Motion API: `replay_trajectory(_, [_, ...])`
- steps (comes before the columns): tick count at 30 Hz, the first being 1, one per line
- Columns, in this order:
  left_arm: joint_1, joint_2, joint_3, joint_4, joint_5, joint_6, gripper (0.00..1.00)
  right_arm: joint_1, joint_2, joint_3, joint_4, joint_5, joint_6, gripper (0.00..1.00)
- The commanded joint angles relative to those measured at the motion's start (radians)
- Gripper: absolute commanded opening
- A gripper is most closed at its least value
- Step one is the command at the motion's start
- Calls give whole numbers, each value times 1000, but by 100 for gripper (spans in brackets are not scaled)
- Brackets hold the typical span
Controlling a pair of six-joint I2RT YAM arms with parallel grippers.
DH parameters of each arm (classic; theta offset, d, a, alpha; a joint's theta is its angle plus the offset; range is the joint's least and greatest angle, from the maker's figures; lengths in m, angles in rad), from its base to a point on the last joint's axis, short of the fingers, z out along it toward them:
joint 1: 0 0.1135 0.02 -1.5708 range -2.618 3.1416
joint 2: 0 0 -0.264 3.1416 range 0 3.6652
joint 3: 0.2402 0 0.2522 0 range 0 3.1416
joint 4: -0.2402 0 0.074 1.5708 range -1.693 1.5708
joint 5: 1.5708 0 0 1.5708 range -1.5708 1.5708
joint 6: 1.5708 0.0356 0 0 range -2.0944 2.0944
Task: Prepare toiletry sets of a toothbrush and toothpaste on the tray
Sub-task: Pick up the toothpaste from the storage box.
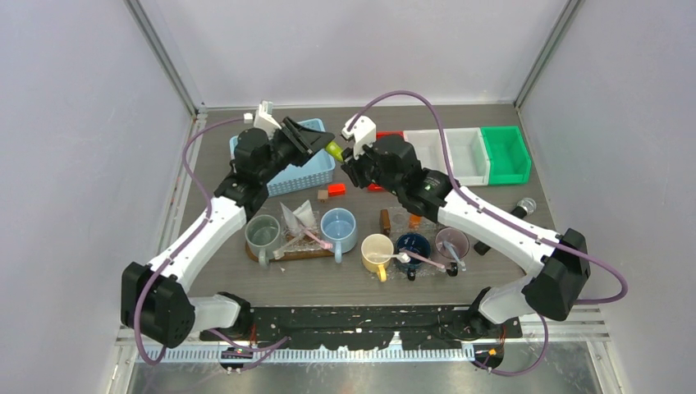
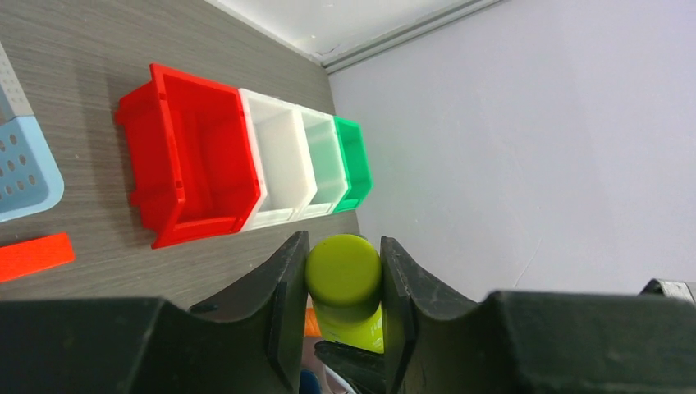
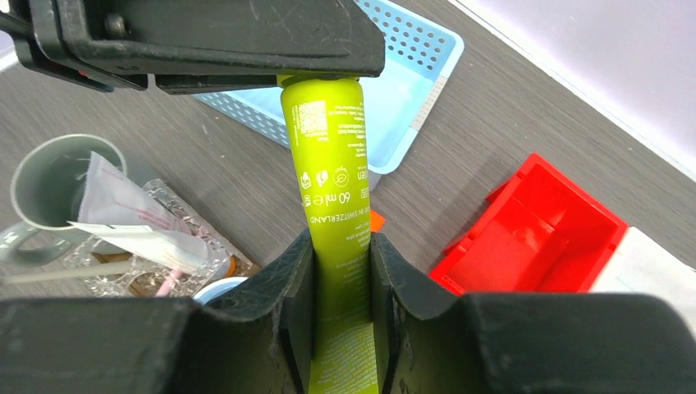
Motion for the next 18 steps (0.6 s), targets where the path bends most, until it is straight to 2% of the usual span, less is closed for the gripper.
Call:
replay_trajectory(1, [-9, -45, -48, 186, 32, -26, 0, -2, -44, 19, 134, -88, 70, 9])
replay_trajectory(6, [-8, -60, -108, 336, 69, -31, 0, -70, -42, 33, 157, -309, 229, 8])
replay_trajectory(9, [-8, -64, -132, 388, 73, -42, 0, -107, -37, 33, 201, -374, 302, 9])
replay_trajectory(11, [-8, -65, -143, 413, 59, -57, 0, -116, -34, 36, 210, -383, 319, 14])
replay_trajectory(14, [-5, -71, -148, 408, 16, -88, 0, -117, -29, 36, 210, -375, 317, 30])
replay_trajectory(18, [8, -89, -133, 295, -78, -138, 0, -117, -34, 20, 210, -347, 272, 42])
